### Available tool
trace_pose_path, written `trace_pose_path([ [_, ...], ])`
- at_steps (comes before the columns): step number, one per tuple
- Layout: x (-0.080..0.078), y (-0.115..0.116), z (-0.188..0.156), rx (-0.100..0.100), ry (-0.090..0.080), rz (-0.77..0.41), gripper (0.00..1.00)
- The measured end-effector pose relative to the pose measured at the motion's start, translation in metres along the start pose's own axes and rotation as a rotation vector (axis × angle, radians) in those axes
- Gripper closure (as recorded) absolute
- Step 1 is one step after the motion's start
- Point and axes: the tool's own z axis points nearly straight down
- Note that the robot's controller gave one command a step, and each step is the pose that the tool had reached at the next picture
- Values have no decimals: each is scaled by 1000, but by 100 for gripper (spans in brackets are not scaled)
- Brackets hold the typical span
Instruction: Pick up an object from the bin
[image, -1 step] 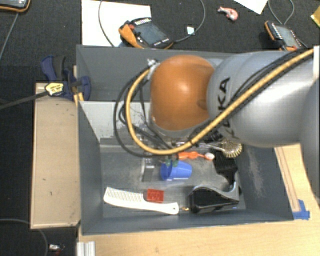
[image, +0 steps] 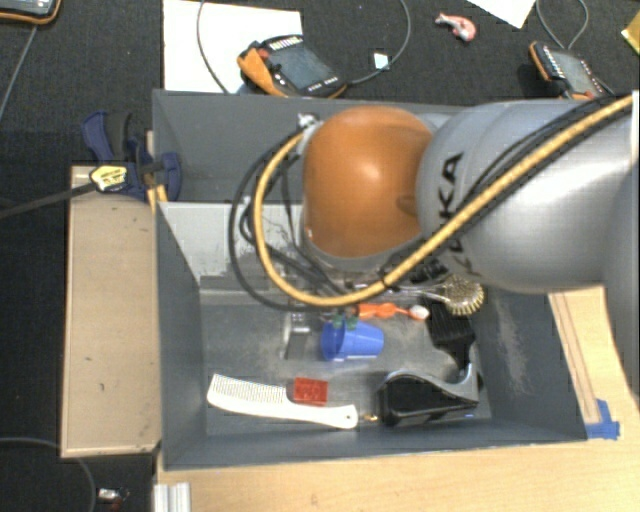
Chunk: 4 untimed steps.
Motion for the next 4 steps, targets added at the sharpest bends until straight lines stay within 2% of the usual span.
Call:
trace_pose_path([
  [1,44,-5,144,-2,-2,94,0],
  [2,47,8,66,-7,-19,-4,0],
  [3,53,33,129,3,8,206,0],
  [4,48,12,159,-6,-12,301,0],
])
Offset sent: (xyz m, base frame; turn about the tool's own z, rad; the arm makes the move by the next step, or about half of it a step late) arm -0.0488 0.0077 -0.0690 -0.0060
